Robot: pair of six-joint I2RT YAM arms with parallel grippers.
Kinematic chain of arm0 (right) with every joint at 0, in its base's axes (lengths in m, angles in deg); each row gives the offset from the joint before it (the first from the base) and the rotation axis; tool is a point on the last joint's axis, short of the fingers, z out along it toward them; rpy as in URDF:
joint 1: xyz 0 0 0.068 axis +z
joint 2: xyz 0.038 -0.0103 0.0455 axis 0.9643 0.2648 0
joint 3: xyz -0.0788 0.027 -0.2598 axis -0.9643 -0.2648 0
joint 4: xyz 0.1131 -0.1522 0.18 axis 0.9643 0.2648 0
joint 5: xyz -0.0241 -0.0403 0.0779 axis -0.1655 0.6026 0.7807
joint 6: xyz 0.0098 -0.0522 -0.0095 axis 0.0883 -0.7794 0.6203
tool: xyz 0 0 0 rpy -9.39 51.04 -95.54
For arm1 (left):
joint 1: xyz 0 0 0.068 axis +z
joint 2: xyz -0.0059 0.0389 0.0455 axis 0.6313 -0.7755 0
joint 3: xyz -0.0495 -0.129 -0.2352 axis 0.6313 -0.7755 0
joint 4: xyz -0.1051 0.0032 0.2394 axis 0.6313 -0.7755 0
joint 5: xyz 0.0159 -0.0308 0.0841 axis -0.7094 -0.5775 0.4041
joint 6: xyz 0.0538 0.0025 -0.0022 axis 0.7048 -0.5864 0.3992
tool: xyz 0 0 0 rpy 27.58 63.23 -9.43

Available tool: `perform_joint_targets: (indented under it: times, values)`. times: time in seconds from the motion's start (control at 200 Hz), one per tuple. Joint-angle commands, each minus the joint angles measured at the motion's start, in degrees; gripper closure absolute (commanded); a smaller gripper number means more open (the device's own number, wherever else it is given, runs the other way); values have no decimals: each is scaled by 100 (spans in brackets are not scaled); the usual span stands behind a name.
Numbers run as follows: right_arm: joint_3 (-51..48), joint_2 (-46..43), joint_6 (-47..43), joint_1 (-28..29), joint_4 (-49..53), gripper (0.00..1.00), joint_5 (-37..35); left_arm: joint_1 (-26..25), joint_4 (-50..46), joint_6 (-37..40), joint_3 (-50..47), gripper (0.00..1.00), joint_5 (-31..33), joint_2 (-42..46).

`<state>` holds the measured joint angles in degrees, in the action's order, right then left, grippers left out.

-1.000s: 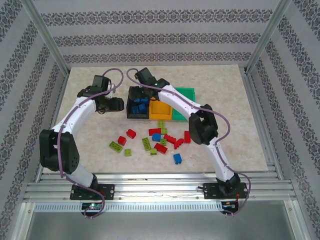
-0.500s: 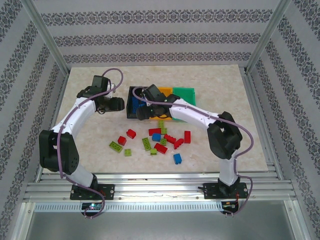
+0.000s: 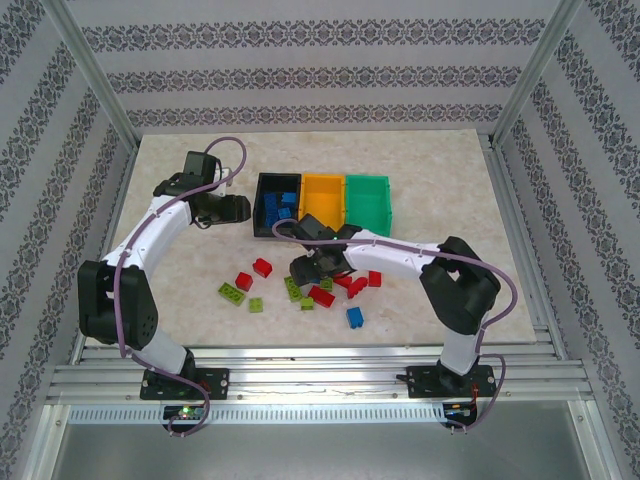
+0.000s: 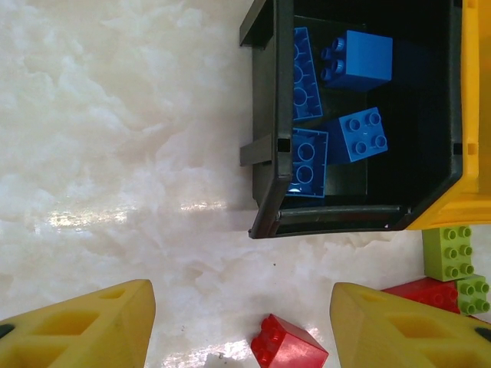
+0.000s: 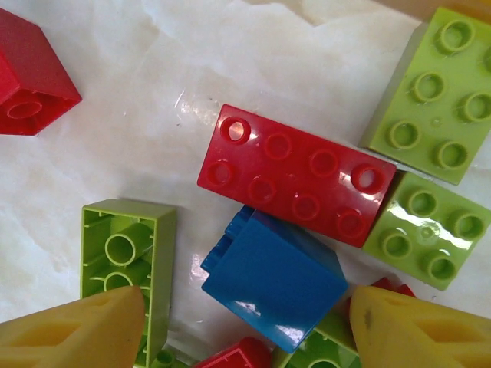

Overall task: Sort the legos into containers by color
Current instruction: Pick up the lego from the center of the table.

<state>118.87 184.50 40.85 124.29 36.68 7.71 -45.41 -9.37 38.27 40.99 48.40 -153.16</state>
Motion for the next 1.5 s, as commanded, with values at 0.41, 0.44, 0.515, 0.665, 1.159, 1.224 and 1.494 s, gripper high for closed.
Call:
perform_joint_targets:
  times: [0.41, 0.44, 0.515, 0.665, 1.159, 1.224, 1.494]
  values:
    - [352, 399, 187, 168, 390, 41, -586, 58, 21, 30, 70, 38, -141, -29]
    - [396, 460, 191, 168, 390, 41, -564, 59, 21, 30, 70, 38, -138, -29]
    - [517, 602, 200, 176, 390, 41, -495, 62, 29, 30, 66, 38, -157, -13]
    - [682, 809, 174, 203, 406, 43, -451, 59, 56, 30, 35, 38, -146, 32]
    - [809, 751, 189, 309, 455, 58, -508, 61, 90, 38, 18, 38, -150, 124]
    - [811, 628, 193, 314, 434, 59, -527, 59, 91, 38, 18, 38, -150, 137]
    - [1242, 253, 4, 266, 449, 59, -620, 59, 100, 47, 9, 38, -122, 168]
